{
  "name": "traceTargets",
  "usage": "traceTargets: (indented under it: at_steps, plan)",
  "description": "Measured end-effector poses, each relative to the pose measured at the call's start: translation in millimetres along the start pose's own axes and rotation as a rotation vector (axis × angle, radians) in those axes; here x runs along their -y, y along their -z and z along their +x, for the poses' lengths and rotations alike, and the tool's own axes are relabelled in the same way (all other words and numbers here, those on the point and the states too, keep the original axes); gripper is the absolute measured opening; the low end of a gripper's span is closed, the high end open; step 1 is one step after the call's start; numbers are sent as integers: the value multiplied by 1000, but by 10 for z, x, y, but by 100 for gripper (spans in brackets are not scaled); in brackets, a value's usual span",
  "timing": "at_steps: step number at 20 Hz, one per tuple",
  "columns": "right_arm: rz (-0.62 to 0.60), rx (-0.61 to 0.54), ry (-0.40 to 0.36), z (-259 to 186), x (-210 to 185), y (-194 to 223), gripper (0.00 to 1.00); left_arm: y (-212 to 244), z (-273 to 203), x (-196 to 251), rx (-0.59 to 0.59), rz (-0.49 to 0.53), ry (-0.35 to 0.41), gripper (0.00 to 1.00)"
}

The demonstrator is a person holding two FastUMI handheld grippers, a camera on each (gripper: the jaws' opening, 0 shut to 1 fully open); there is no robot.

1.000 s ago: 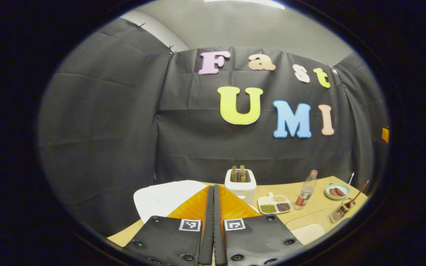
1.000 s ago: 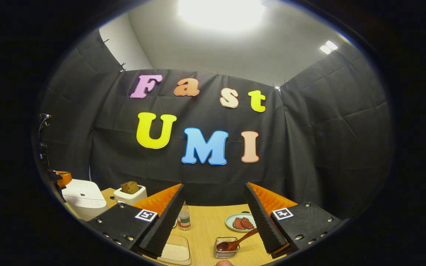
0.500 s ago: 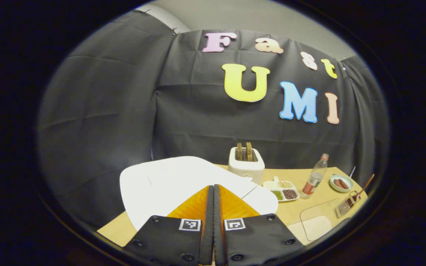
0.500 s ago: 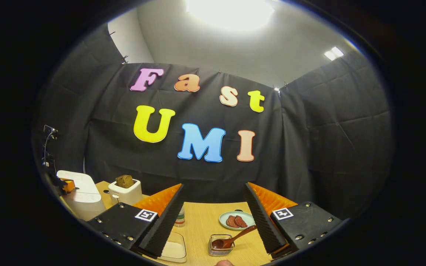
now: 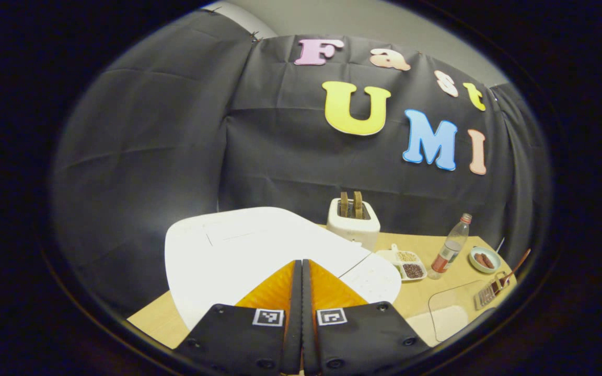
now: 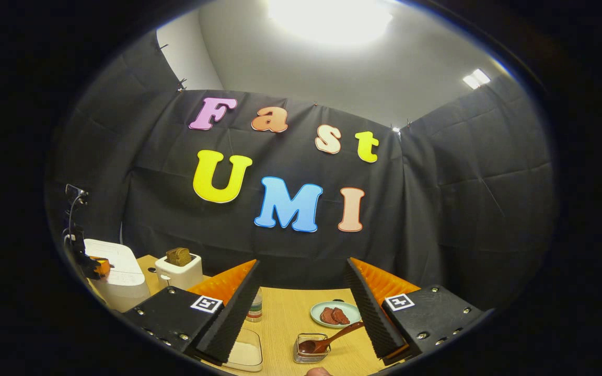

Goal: Close the left gripper, press the button to open the rice cooker; take a wooden spoon from the chopstick holder with the right hand, scoop a spoonful of rice and pour it into the rice cooker, then put the wooden spoon back into the chopstick holder.

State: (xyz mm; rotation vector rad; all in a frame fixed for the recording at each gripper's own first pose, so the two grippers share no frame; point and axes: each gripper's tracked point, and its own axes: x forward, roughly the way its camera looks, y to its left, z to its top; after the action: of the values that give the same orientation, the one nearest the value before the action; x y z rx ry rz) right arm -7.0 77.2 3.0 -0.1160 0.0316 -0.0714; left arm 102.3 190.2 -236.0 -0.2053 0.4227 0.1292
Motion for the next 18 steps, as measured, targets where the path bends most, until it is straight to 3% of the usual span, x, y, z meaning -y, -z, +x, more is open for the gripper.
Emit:
traceTargets:
  at_steps: [9, 17, 18]
  plan:
    - [38, 25, -33, 57, 221, -36, 97, -992, -367, -58, 221, 61, -97, 9]
    - [86, 35, -58, 96, 468, -1, 97, -1649, -1139, 555, 401, 85, -31, 10]
    - [89, 34, -59, 110, 497, 13, 97, -1689, -1223, 675, 414, 89, -14, 16]
